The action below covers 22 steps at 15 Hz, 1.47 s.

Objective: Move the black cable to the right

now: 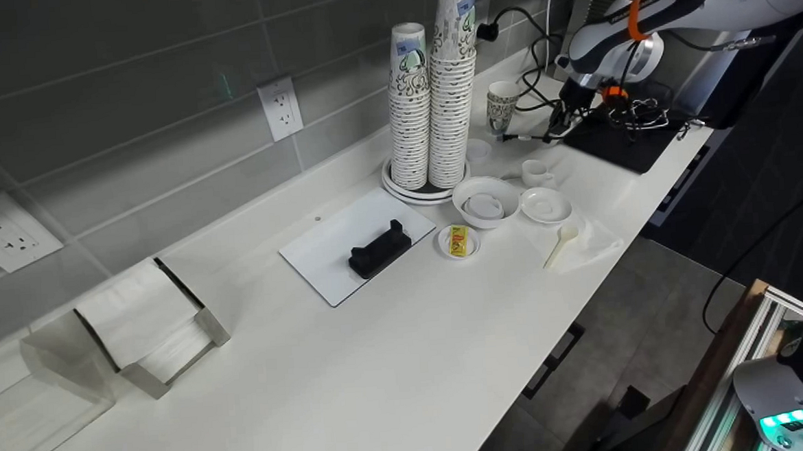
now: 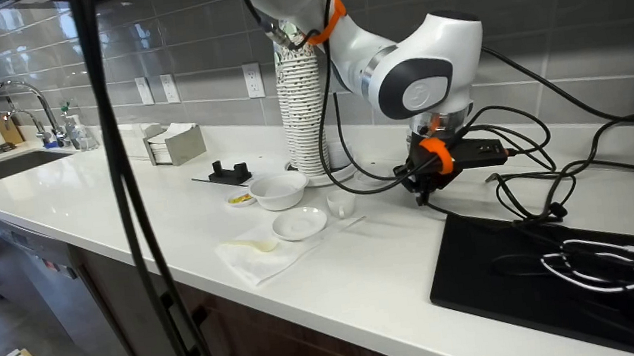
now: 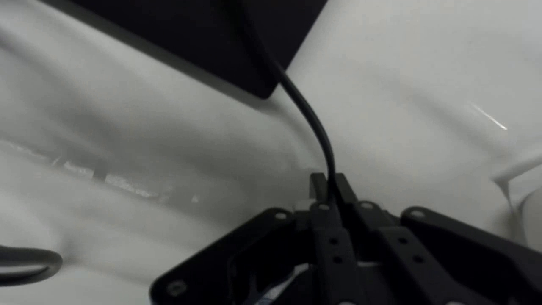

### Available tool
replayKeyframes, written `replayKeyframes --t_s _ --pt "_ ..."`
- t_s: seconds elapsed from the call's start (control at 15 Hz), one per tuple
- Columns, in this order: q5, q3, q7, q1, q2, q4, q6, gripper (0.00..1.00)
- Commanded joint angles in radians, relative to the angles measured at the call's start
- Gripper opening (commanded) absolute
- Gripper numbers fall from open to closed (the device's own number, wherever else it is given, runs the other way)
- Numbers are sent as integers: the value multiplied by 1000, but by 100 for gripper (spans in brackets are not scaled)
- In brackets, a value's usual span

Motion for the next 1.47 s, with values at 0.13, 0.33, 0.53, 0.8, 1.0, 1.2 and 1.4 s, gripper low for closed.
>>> replayKeyframes --t_s 0.13,0.33,0.53,0.8,1.0,1.2,1.4 --pt "32 -83 58 2 -151 -30 -259 1" --pt "19 -146 43 -12 -227 -43 -422 1" --pt "39 -215 103 -16 -267 -41 -499 1" --pt "55 -281 278 -7 -270 -23 -467 1" --pt "94 -292 395 -8 -253 -6 -414 1" --pt "128 -292 508 -12 -229 9 -326 1" --pt "141 -291 624 -15 -198 20 -215 1"
